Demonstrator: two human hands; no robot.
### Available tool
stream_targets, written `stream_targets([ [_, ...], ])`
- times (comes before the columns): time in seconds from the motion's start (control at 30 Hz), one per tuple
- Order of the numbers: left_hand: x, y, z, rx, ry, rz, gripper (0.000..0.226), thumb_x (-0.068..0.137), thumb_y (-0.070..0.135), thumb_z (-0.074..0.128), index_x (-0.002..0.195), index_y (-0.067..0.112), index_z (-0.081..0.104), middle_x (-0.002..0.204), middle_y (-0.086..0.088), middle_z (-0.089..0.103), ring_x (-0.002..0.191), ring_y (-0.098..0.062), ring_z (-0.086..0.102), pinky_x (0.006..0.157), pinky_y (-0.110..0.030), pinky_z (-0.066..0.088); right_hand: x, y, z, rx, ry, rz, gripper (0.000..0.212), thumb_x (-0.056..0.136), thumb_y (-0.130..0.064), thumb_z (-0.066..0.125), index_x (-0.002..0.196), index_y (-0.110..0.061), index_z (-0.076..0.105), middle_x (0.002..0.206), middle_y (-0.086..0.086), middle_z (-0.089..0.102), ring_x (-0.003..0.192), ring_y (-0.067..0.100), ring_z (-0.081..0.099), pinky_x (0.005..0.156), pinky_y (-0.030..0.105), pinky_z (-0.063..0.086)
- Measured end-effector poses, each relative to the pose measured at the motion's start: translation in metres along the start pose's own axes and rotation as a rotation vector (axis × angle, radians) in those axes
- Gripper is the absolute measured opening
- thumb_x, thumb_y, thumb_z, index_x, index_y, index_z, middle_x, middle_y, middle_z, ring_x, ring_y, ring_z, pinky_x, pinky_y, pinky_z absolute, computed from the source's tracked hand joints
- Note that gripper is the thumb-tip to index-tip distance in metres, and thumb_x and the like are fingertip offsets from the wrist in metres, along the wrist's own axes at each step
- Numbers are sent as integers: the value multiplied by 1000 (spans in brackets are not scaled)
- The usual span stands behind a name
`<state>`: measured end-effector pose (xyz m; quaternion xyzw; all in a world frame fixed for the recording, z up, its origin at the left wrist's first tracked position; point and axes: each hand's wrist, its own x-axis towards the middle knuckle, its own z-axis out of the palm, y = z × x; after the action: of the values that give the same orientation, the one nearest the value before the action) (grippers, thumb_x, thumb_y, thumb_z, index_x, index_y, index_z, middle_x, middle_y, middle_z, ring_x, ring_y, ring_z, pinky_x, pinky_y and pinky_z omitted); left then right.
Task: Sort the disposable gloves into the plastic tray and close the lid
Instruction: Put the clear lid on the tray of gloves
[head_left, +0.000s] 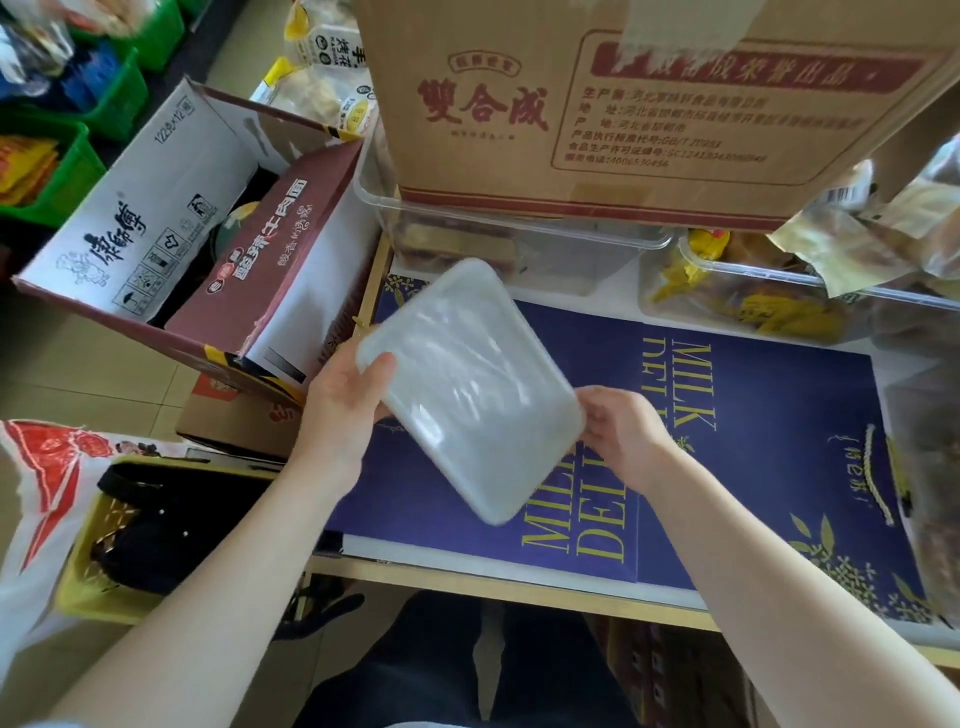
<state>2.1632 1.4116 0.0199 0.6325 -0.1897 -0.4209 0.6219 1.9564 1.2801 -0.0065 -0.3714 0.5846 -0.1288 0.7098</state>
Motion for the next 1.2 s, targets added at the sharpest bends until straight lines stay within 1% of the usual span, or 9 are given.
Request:
stream_targets([
  [0.1, 0, -1, -13, 133, -234, 50, 54, 67, 52, 73, 110, 22, 62, 99, 13, 70, 93, -3, 64, 74, -15, 49, -1, -20, 3, -106, -125, -133, 44, 101, -36, 30, 121, -8, 58, 125, 9, 60, 119, 21, 55, 107, 34, 38],
  [0.3, -9, -8, -3, 95, -260, 8, 57, 57, 51, 79, 104, 22, 65, 97, 14, 71, 92, -3, 65, 74, -15, 50, -9, -45, 44, -299, -144, -151, 59, 89, -64, 34, 82, -17, 69, 83, 6, 70, 77, 22, 67, 75, 34, 50],
  [0.47, -13, -13, -6, 100, -268, -19, 58, 57, 53, 79, 105, 23, 66, 101, 11, 70, 97, -7, 65, 76, -15, 50, -2, -44, 49, -341, 50, -262, 50, 95, -45, 38, 65, -12, 62, 64, 7, 61, 60, 22, 58, 64, 32, 47],
  [0.57, -15, -18, -7, 136, -272, -43, 57, 66, 46, 74, 113, 16, 65, 108, 2, 69, 103, -16, 63, 80, -21, 51, 1, -40, 47, -398, 49, -215, 46, 95, -40, 37, 71, -10, 65, 72, 11, 62, 66, 26, 59, 69, 36, 49],
  [0.7, -16, -17, -7, 158, -289, -41, 55, 65, 46, 71, 111, 18, 63, 105, 5, 68, 102, -16, 63, 77, -24, 52, -6, -49, 49, -850, 98, -546, 48, 94, -38, 29, 86, -11, 68, 90, 4, 65, 86, 25, 58, 79, 37, 49],
  [0.77, -15, -13, -3, 150, -288, -41, 51, 60, 41, 74, 104, 21, 57, 92, 10, 69, 87, -9, 66, 69, -19, 52, -18, -54, 60, -1111, 34, -751, 48, 92, -42, 26, 74, -15, 60, 81, 2, 61, 80, 26, 54, 69, 35, 44],
  [0.9, -12, -10, 2, 140, -264, -83, 33, 78, 12, 72, 96, 18, 46, 94, -6, 69, 79, -16, 67, 65, -22, 53, -28, -61, 83, -1564, -76, -775, 60, 93, -61, 21, 61, -16, 45, 63, -2, 49, 60, 20, 47, 52, 29, 30],
  [1.1, -13, -15, 4, 217, -256, -79, 54, 56, 46, 72, 100, 27, 47, 92, -1, 71, 85, -17, 67, 76, -31, 54, -8, -48, 79, -1570, 26, -842, 59, 94, -50, 21, 54, -13, 44, 55, 0, 42, 60, 27, 48, 53, 30, 30],
  [1.2, -11, -20, 6, 203, -225, -90, 52, 58, 49, 71, 101, 29, 50, 88, 4, 71, 84, -11, 67, 72, -22, 53, -2, -35, 68, -1333, 54, -1011, 50, 92, -45, 18, 56, -19, 43, 54, -2, 44, 60, 28, 46, 66, 35, 39],
])
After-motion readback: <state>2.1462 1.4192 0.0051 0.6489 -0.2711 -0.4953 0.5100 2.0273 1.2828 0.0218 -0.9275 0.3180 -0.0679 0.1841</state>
